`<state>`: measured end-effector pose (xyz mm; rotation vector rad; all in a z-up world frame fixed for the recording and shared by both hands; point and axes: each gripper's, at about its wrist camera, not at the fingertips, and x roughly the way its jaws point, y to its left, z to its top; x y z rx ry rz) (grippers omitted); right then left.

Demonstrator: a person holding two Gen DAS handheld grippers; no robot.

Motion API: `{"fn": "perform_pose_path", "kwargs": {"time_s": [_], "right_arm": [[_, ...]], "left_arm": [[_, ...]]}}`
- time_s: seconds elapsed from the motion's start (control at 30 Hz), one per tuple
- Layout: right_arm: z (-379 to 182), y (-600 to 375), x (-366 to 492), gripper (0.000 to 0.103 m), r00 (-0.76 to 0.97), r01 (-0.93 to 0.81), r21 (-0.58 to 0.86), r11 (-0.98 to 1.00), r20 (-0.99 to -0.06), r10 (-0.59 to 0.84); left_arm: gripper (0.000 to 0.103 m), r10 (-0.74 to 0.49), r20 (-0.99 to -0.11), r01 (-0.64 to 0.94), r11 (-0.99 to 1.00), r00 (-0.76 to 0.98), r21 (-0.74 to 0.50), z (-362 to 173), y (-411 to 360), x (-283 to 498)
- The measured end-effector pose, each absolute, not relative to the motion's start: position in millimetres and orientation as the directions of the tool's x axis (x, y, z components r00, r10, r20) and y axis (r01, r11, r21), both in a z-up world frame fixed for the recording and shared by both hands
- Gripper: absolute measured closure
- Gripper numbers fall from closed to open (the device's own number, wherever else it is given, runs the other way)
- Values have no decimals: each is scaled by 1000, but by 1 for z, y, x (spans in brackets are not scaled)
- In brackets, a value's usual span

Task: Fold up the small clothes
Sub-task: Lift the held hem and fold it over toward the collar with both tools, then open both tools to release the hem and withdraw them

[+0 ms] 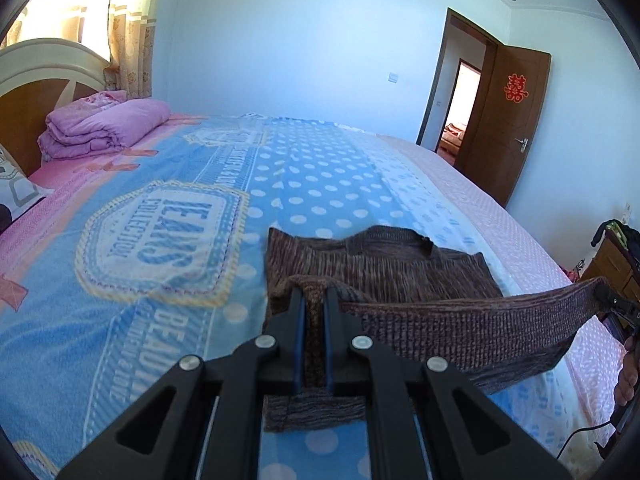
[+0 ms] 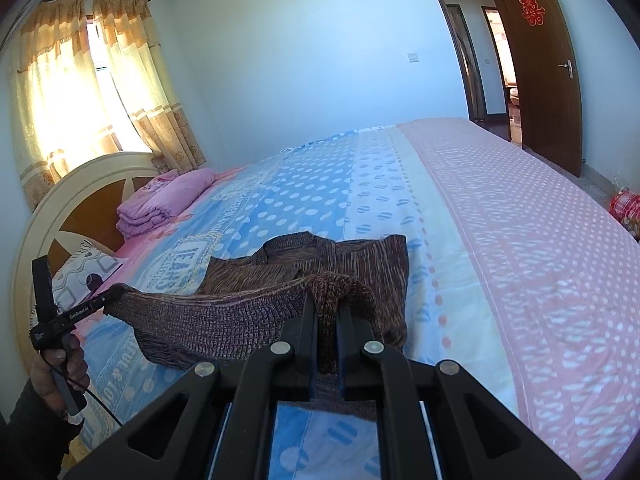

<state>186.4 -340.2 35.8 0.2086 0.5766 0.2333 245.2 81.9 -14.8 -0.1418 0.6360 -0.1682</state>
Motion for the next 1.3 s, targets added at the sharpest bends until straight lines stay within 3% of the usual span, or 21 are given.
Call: {"fn": "perform_pose_path", "kwargs": {"time_s": [0.47,0.67,0.8,0.83,0.87,0.93,1.0,1.13,1.2,1.3], "right_arm": [[17,-340,293,97,774,-98,238,966,-592,224],[-24,-330,356,97,710,-63,200,978,-679,185],[-72,-321,394,95,630,-42,87,995,-771,94],[-78,-321,396,82,624,-40,55,998,-778,68],[-84,-321,395,56,617,-39,8,999,-786,30],[-85,-321,385,24,628,-47,-32,998,-778,5],[-85,-317,372,23,642,-100,-84,991,-767,0],[-98,-297,369,23,640,-170,-291,942,-759,-118],[-95,-292,378,23,654,-166,-341,925,-740,-156],[-75,-293,409,23,673,-87,-386,918,-702,-232]], "left_arm": [[95,-146,-633,76,988,760,-137,-39,65,343],[94,-38,-701,50,999,712,-3,-90,46,392],[84,62,-732,31,993,678,113,-119,36,399],[74,64,-726,30,993,685,115,-119,36,392],[66,67,-715,32,992,696,123,-117,37,384],[32,78,-681,51,985,728,167,-111,36,361],[22,97,-637,79,967,765,243,-109,29,341],[20,184,-620,131,894,763,427,-123,10,345],[20,273,-583,84,856,765,511,-125,5,365],[20,365,-552,-42,859,749,511,-110,19,398]]}}
